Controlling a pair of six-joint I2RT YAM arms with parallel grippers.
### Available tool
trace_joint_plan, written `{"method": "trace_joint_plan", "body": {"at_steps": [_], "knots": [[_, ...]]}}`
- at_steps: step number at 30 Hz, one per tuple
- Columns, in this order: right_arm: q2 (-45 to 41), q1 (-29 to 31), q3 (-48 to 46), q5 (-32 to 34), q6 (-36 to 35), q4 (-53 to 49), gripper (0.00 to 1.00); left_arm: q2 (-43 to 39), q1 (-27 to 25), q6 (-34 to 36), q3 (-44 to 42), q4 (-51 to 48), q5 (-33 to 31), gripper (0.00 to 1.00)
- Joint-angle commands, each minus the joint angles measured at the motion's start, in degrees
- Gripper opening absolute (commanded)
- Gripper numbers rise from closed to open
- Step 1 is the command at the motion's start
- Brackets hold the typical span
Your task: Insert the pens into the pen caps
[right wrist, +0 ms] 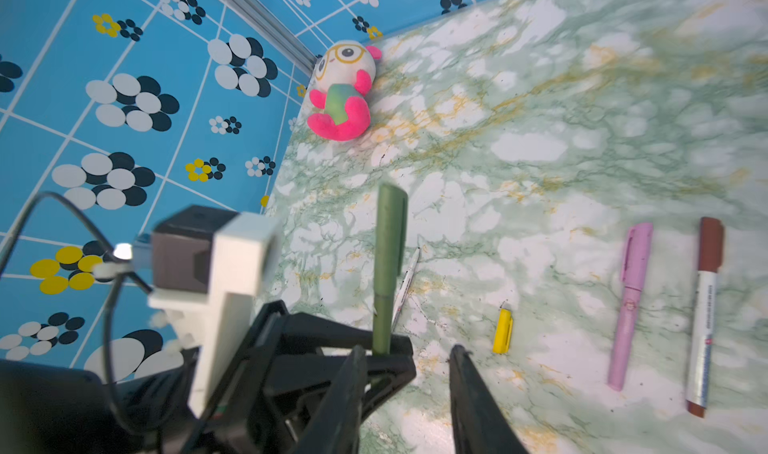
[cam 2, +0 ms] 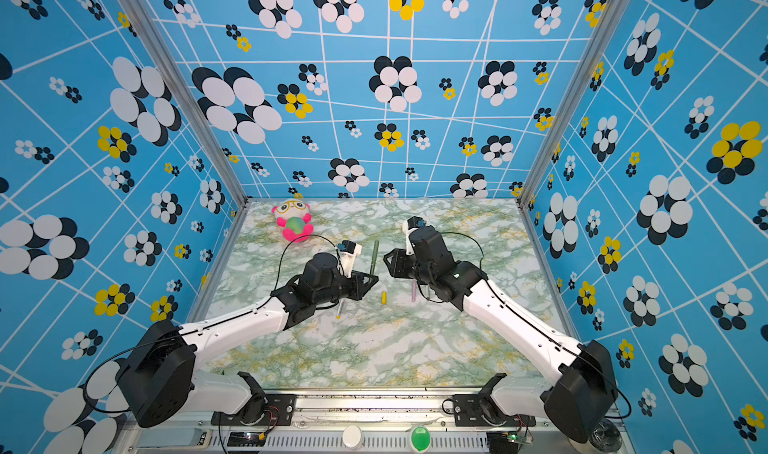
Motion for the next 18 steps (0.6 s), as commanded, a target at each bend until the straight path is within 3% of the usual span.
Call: {"method": "trace_joint_plan", "body": {"at_steps": [1, 8, 18], "knots": [[-1.1, -0.14, -2.27, 0.34, -1.24, -2.84, 0.36, -1.38, -2.71, -2.72, -1.16, 0.57, -3.09, 0.0], [-3.5, -0.15, -9.54, -4.55, 3.29, 1.95, 0.39, 0.78, -4.92, -4.9, 0.73, 2.52, -4.32, 0.0], [-3.13, -0.2, -12.15, -7.89, 5.43, 6.16, 0.38, 4.19, -6.17, -5.41, 3.83, 2.98, -3.23, 0.0]]}}
